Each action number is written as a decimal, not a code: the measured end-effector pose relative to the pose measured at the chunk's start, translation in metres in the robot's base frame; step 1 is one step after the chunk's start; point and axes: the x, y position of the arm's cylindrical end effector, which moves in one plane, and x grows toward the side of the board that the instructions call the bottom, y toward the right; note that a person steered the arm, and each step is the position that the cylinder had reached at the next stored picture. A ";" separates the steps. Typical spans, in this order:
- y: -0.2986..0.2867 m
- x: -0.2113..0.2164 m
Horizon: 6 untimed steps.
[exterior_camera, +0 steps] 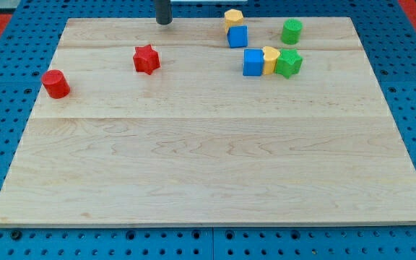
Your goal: Point your arm to the left of the triangle
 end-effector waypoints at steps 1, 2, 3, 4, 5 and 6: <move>0.046 0.001; 0.074 0.005; 0.055 0.047; 0.038 0.084; 0.092 0.084; 0.147 0.084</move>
